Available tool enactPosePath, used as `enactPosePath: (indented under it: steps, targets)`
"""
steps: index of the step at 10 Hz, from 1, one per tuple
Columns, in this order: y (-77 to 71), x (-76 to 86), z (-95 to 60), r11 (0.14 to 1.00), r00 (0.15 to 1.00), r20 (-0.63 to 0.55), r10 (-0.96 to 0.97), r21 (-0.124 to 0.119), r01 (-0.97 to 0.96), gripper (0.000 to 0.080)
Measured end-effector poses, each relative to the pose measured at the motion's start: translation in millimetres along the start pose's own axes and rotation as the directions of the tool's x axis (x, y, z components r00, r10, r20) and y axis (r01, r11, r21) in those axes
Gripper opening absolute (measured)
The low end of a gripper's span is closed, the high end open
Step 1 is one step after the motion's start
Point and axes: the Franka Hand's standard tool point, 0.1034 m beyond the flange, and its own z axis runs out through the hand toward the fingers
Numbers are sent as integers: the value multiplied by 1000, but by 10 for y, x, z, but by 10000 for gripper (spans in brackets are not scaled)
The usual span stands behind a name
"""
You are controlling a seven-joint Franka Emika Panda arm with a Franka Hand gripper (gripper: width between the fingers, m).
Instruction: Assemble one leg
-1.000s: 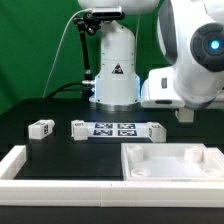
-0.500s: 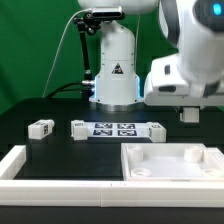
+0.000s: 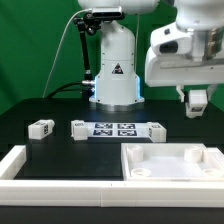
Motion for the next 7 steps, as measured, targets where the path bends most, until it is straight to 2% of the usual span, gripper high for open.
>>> enactPosePath:
  steps: [1,2,3,4,5,7]
  targets:
    - [-10,-21,24,1000,992,-129,-7,11,8,290]
    - [-12,-68,51,1000,980,-199,-6,17,9,290]
    - [-67,-19,53,999,940,-341,-18,37,32,290]
    - [-110,-87,218,995,887,-457,-66,41,95,290]
    - [25,-48,315,988,892,-429,-143,-9,154,290]
    - [131,290,125,970,856,-459,-237,-62,236,290]
